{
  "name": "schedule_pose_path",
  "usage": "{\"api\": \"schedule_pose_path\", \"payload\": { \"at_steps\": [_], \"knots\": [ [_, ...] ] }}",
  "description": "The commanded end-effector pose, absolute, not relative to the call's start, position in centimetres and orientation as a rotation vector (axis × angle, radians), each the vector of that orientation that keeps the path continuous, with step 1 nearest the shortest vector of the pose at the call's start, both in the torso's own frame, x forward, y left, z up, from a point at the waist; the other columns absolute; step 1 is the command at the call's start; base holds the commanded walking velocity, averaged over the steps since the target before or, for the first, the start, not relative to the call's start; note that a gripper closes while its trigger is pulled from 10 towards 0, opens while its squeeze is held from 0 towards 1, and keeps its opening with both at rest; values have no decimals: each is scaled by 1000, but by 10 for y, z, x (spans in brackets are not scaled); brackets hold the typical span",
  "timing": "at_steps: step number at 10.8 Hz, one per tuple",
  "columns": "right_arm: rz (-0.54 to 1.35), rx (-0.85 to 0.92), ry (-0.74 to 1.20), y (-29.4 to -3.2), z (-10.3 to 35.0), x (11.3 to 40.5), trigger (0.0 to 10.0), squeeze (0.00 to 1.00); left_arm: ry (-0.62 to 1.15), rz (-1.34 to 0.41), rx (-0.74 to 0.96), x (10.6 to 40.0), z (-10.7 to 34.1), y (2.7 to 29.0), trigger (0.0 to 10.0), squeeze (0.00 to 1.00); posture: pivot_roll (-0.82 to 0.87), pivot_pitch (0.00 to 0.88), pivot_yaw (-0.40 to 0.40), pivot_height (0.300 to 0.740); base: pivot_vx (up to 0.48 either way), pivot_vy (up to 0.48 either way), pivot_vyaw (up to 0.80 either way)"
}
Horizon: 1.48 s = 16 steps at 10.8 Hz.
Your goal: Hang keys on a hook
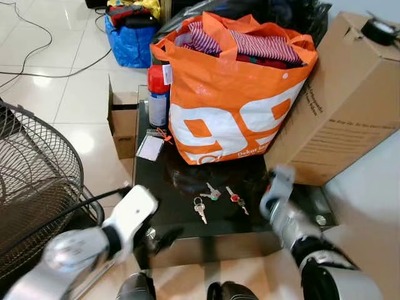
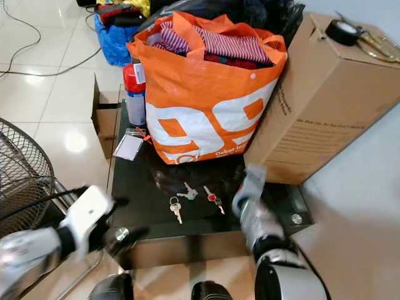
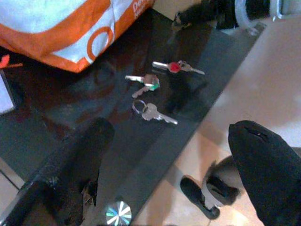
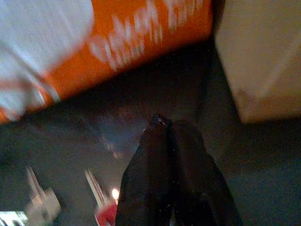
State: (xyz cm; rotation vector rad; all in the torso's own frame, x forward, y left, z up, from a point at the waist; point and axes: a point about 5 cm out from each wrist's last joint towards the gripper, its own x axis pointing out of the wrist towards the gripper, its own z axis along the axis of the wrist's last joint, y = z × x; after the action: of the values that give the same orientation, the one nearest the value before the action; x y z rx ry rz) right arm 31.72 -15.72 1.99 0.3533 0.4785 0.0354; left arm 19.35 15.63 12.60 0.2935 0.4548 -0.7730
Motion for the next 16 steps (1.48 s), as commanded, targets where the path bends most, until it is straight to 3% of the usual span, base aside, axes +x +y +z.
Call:
{"api": "schedule_pose_path", "payload": {
  "at_steps": [1, 4, 8, 12, 15, 16],
  "knots": [
    [15, 383, 447, -168, 26, 319, 0, 0, 440, -768, 295, 195, 124, 152, 10000, 0, -27, 49, -166, 740, 0, 0, 0],
    [144, 379, 290, -174, 60, 318, 0, 0, 356, -684, 274, 214, 120, 142, 10000, 0, -62, 0, -152, 740, 0, 0, 0],
    [325, 281, 61, -181, 130, 281, 0, 0, 235, -500, 173, 232, 125, 128, 10000, 0, -51, 0, -102, 740, 0, 0, 0],
    [124, 182, 23, -184, 156, 251, 0, 0, 190, -351, 200, 246, 127, 138, 10000, 0, -17, 0, -94, 740, 0, 0, 0],
    [-2, 183, 126, -177, 136, 250, 0, 0, 208, -299, 242, 264, 120, 150, 10000, 0, -20, 0, -78, 740, 0, 0, 0],
    [-1, 161, 138, -169, 135, 256, 3412, 0, 202, -280, 246, 269, 121, 157, 10000, 0, -27, 0, -68, 740, 0, 0, 0]
  ]
}}
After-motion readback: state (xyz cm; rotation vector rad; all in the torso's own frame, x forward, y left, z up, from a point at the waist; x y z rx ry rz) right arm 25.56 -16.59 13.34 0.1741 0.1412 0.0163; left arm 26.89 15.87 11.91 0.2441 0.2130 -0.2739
